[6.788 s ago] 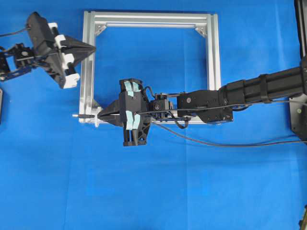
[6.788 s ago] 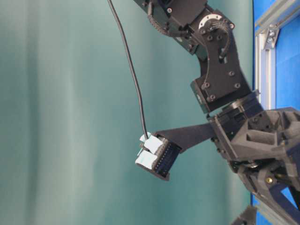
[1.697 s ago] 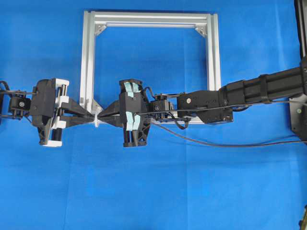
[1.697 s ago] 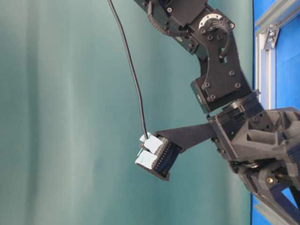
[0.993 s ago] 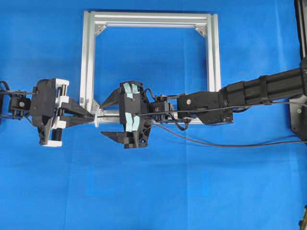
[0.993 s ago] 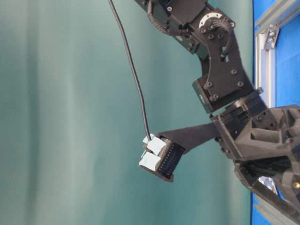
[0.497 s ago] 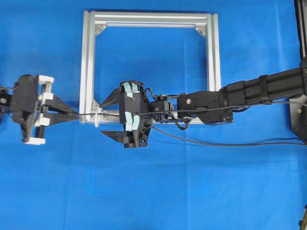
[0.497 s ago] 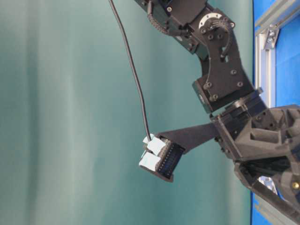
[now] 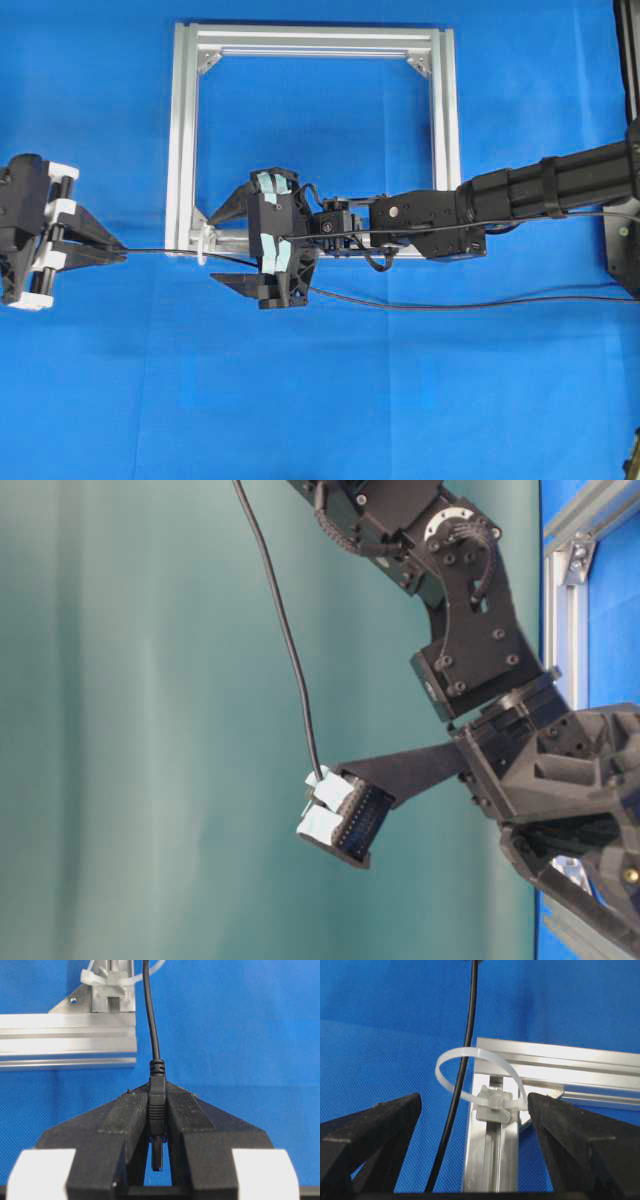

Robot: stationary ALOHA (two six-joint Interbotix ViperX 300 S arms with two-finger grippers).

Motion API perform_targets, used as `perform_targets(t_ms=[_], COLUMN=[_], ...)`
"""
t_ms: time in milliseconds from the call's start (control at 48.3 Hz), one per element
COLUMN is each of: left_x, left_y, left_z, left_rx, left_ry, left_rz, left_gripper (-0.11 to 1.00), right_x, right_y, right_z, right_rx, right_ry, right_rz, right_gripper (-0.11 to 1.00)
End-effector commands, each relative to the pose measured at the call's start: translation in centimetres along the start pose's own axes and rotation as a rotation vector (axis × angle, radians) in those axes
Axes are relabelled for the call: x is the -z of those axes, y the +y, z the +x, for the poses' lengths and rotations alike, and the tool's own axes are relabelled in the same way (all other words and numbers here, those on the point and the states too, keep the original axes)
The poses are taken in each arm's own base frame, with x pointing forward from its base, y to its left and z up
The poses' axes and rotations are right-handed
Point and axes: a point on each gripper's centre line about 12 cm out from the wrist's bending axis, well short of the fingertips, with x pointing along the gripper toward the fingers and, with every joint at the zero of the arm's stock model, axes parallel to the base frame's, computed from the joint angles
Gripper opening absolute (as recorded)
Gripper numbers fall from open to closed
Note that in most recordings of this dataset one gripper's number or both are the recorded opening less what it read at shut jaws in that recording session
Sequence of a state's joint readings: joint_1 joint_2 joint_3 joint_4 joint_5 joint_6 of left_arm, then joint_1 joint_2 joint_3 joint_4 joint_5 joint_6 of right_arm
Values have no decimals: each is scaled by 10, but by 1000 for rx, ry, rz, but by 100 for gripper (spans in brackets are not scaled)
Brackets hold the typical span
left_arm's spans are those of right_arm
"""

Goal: Insert the wire through the string loop located on the left side.
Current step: 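Pull the plug leftward with the left gripper, drawing cable through the loop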

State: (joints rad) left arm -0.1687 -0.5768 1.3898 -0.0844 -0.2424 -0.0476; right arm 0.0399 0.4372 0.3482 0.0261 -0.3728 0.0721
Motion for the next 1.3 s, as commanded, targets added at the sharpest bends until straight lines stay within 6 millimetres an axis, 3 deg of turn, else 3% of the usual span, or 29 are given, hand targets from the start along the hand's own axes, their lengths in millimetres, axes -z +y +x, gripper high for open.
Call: perform_targets(t_ms=[0,248,973,1055,1200,1283], left_x=[-4,-7,-10,-10,-7,-7], left_y=[-1,-2,8,12,13,13], left_z=[-5,-14,-12,-12,-12,-12], left_rx=[9,16,-32,-47,-54,-54], left_ry=[-27,-69,-70,-71,-53,-48], left_rz=[3,0,-26,-36,-32,-32], left_gripper=[5,5,6,21,66,85], right_x=[-16,-17,-16,-16,-18,-17], right_y=[2,2,2,2,3,2], right_z=[-2,-3,-2,-2,-2,-2], right_rx=[-5,-5,-5,-5,-6,-5], right_ry=[-40,-43,-38,-40,-44,-43], right_rz=[-2,-2,-2,-2,-2,-2], right_gripper=[94,94,94,94,94,94])
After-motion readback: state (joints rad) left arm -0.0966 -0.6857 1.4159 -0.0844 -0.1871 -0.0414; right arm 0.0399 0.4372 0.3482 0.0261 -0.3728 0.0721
